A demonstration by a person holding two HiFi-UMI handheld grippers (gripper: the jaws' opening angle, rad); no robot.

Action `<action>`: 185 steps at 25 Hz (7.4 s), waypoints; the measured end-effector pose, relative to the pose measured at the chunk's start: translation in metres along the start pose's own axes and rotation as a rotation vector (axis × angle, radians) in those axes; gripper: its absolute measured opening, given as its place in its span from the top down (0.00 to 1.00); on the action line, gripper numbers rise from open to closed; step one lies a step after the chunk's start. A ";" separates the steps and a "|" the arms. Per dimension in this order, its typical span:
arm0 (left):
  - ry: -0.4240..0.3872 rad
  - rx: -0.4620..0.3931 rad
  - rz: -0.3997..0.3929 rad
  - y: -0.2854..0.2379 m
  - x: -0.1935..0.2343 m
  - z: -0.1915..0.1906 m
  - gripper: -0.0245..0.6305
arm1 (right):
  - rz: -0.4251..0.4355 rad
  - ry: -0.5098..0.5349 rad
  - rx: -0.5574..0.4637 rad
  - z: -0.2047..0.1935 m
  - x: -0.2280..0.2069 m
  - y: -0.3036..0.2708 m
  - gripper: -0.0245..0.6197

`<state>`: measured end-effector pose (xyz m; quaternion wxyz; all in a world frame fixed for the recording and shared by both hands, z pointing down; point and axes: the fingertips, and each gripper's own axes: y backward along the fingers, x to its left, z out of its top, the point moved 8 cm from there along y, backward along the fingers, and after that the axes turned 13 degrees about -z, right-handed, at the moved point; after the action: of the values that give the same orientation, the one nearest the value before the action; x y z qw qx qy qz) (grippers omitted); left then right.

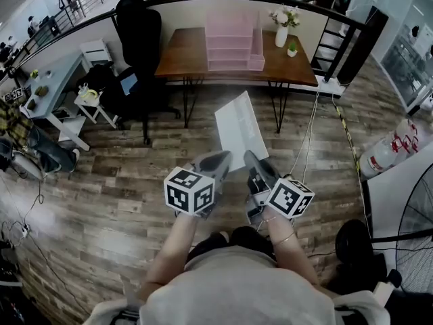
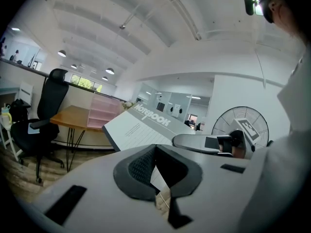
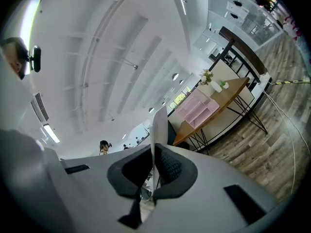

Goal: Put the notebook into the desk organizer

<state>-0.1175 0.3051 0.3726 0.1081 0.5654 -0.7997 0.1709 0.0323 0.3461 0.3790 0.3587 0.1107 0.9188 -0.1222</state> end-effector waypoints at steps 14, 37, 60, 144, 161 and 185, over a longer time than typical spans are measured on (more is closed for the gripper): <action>0.025 -0.015 0.025 -0.002 0.040 -0.003 0.95 | -0.003 -0.025 0.024 -0.010 -0.011 -0.032 0.95; 0.087 -0.052 0.104 -0.157 0.183 0.072 0.95 | 0.077 -0.149 0.082 0.131 -0.113 -0.224 0.95; 0.136 -0.040 0.185 -0.180 0.270 0.098 0.95 | 0.072 -0.223 0.101 0.146 -0.144 -0.305 0.95; 0.191 0.030 0.135 -0.275 0.495 0.167 0.95 | -0.224 -0.587 0.006 0.176 -0.217 -0.556 0.92; 0.183 0.010 0.127 -0.270 0.484 0.163 0.95 | -0.217 -0.495 0.059 0.174 -0.209 -0.545 0.81; 0.209 -0.004 0.140 -0.267 0.484 0.150 0.95 | -0.219 -0.279 0.091 0.167 -0.197 -0.546 0.93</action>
<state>-0.0270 -0.2547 0.4530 0.1798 0.4871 -0.8219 0.2342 0.1199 -0.2438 0.4741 0.4617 0.0081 0.8602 -0.2162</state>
